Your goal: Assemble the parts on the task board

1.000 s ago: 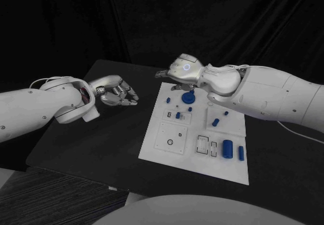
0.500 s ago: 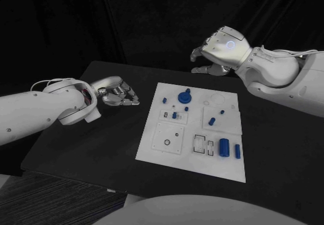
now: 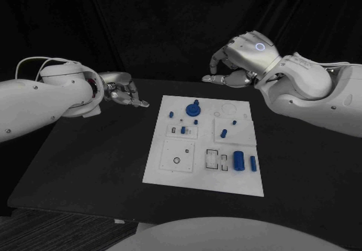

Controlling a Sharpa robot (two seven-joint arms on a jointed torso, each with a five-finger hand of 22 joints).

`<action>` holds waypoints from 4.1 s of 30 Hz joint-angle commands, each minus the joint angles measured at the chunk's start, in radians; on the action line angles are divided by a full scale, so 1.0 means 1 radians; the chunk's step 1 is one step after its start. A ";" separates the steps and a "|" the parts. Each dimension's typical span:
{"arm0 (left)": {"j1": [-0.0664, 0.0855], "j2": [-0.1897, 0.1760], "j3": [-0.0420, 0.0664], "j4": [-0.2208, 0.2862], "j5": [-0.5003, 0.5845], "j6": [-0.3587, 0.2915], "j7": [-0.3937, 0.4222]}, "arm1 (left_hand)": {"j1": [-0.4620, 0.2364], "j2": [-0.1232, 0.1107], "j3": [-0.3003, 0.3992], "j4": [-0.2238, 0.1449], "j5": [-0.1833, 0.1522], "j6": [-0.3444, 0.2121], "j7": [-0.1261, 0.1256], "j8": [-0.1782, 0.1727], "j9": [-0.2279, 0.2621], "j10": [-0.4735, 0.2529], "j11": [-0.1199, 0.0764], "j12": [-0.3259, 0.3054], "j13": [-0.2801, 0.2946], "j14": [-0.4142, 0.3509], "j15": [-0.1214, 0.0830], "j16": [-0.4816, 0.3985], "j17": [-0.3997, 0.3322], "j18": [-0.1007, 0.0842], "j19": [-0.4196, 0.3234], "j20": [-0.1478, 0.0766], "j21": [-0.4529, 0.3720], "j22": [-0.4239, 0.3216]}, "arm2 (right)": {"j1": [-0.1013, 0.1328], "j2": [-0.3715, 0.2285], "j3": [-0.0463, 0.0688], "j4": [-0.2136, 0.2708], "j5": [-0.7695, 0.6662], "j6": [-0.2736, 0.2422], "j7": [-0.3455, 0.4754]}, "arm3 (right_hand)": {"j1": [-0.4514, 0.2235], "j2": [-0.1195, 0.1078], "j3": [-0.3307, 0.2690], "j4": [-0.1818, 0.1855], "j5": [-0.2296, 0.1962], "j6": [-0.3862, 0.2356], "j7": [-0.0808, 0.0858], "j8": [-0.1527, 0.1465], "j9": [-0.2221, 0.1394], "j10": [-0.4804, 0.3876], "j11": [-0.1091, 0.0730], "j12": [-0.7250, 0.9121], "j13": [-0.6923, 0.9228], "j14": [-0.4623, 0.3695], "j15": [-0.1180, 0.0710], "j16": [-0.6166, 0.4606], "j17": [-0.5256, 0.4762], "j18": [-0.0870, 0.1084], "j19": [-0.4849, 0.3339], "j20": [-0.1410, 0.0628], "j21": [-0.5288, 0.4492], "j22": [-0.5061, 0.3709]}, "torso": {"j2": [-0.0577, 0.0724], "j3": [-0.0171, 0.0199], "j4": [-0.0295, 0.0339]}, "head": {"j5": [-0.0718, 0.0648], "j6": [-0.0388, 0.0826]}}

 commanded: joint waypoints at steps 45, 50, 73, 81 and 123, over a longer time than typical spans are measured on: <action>-0.060 0.367 0.001 -0.389 -0.116 0.157 -0.068 | 0.011 -0.041 0.060 -0.006 0.105 0.079 -0.022 -0.084 0.147 0.110 -0.034 0.018 0.273 0.114 -0.026 0.014 0.268 -0.005 0.073 -0.025 0.018 0.264 | -0.141 -0.043 0.000 0.027 0.275 0.065 -0.038 | 0.019 0.031 0.051 -0.008 0.071 -0.030 0.018 0.012 0.059 0.095 0.016 -0.012 0.252 0.087 0.009 -0.005 0.187 -0.024 0.070 0.001 0.010 0.256 | -0.009 0.0719 -0.1485 | 0.126 0.000; -0.063 0.362 0.001 -0.392 -0.116 0.155 -0.069 | 0.029 -0.037 0.064 -0.014 0.135 0.069 -0.020 -0.092 0.165 0.110 -0.033 0.018 0.273 0.114 -0.026 0.014 0.268 -0.004 0.070 -0.024 0.015 0.263 | -0.143 -0.037 0.000 0.023 0.277 0.071 -0.036 | 0.021 0.033 0.053 -0.008 0.074 -0.032 0.019 0.011 0.060 0.095 0.017 -0.012 0.252 0.086 0.009 -0.006 0.185 -0.024 0.068 0.002 0.008 0.255 | -0.010 0.0718 -0.1485 | 0.126 0.000; -0.102 0.362 0.001 -0.447 -0.116 0.162 -0.070 | 0.033 -0.035 0.062 -0.017 0.131 0.057 -0.017 -0.095 0.185 0.110 -0.030 0.018 0.273 0.114 -0.023 0.014 0.268 -0.002 0.064 -0.023 0.008 0.260 | -0.154 -0.029 0.000 0.015 0.278 0.091 -0.037 | 0.033 0.035 0.059 -0.010 0.086 -0.037 0.020 0.006 0.063 0.095 0.018 -0.012 0.252 0.085 0.011 -0.007 0.182 -0.022 0.066 0.003 0.004 0.253 | -0.018 0.0747 -0.1357 | 0.111 0.000; -0.110 0.362 0.001 -0.457 -0.116 0.174 -0.074 | 0.031 -0.033 0.060 -0.014 0.131 0.052 -0.015 -0.097 0.191 0.110 -0.029 0.018 0.273 0.114 -0.022 0.014 0.268 -0.002 0.063 -0.022 0.006 0.259 | -0.155 -0.027 0.000 0.012 0.278 0.098 -0.040 | 0.035 0.035 0.060 -0.010 0.088 -0.038 0.021 0.004 0.064 0.095 0.019 -0.012 0.252 0.085 0.011 -0.008 0.180 -0.022 0.065 0.004 0.003 0.253 | -0.019 0.0751 -0.1356 | 0.112 0.000; -0.140 0.380 0.001 -0.465 -0.116 0.181 -0.048 | 0.033 -0.018 0.059 -0.012 0.136 0.038 -0.009 -0.121 0.211 0.110 -0.023 0.018 0.273 0.114 -0.016 0.014 0.268 0.001 0.056 -0.015 -0.002 0.256 | -0.166 -0.014 0.000 0.000 0.278 0.123 -0.047 | 0.036 0.038 0.062 -0.009 0.090 -0.039 0.022 0.002 0.065 0.095 0.020 -0.012 0.252 0.084 0.011 -0.009 0.177 -0.021 0.062 0.004 -0.003 0.251 | -0.022 0.0750 -0.1360 | 0.109 0.000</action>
